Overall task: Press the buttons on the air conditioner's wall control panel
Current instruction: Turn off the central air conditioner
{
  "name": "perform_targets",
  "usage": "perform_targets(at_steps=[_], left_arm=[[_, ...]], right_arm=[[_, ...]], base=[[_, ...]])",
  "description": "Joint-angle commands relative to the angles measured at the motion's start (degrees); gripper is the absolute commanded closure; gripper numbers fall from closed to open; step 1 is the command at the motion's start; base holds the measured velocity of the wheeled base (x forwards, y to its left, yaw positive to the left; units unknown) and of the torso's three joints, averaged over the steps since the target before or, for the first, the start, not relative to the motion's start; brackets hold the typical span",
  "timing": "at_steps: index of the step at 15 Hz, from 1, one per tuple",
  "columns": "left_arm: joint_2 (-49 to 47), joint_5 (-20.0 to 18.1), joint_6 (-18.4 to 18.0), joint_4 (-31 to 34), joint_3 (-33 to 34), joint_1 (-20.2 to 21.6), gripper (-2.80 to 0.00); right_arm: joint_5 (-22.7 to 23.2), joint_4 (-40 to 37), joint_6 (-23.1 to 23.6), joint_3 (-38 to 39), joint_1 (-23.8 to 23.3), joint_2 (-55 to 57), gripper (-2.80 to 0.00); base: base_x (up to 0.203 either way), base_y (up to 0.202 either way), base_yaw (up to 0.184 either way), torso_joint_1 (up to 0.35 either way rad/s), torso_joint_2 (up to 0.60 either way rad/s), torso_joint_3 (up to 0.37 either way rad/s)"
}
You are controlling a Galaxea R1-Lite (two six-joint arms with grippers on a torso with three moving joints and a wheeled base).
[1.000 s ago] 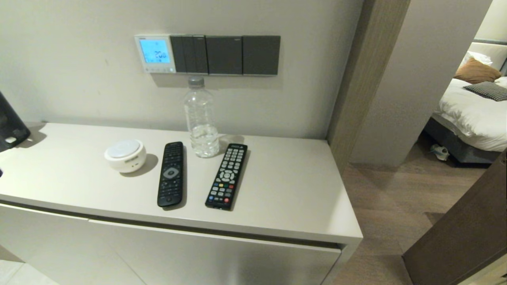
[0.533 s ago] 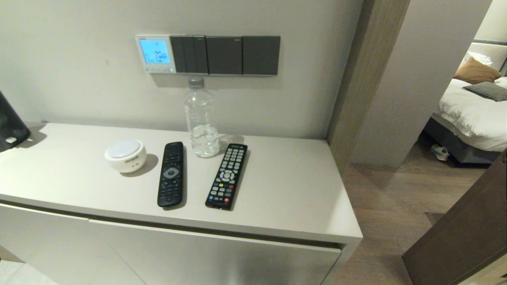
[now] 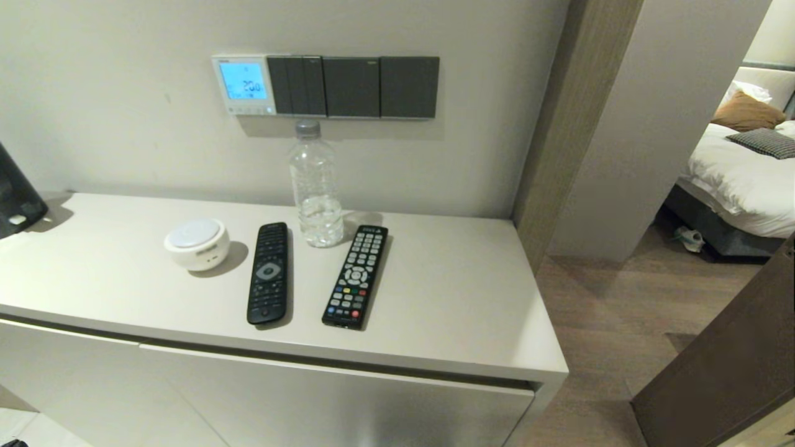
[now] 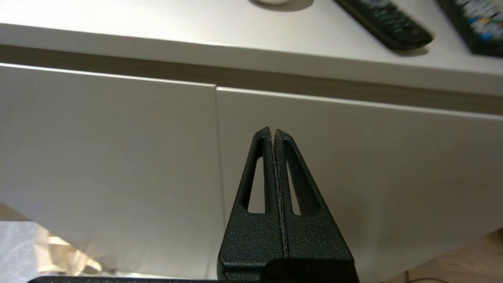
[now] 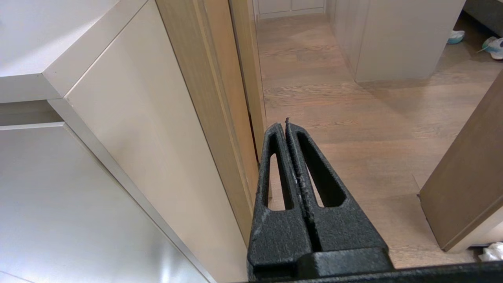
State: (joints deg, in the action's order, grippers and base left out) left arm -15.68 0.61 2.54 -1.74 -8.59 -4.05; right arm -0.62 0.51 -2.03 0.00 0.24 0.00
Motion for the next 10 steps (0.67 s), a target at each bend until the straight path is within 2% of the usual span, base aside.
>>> perform_targets(at_steps=[1,5,8,10], left_arm=[[0.0,0.9,-2.2,-2.0,3.5,0.0,0.00],[0.4,4.6,-3.0,-2.3,5.2,0.7,0.00],[1.4,4.2,-3.5,0.8,5.2,4.0,0.00],[4.1,3.4,-3.8,2.7,5.2,4.8,0.00]], right_arm=[[0.0,0.0,-0.1,0.1,0.0,0.1,0.00],[0.0,0.0,-0.1,0.1,0.0,0.1,0.00],[0.0,0.0,-0.1,0.1,0.0,0.1,0.00],[0.0,0.0,-0.1,0.1,0.0,0.1,0.00]], base=[[0.000,0.000,0.000,0.000,0.00,0.000],[0.000,0.000,0.000,0.000,0.00,0.000],[0.000,0.000,0.000,0.000,0.00,0.000],[0.000,0.000,0.000,0.000,0.00,0.000]])
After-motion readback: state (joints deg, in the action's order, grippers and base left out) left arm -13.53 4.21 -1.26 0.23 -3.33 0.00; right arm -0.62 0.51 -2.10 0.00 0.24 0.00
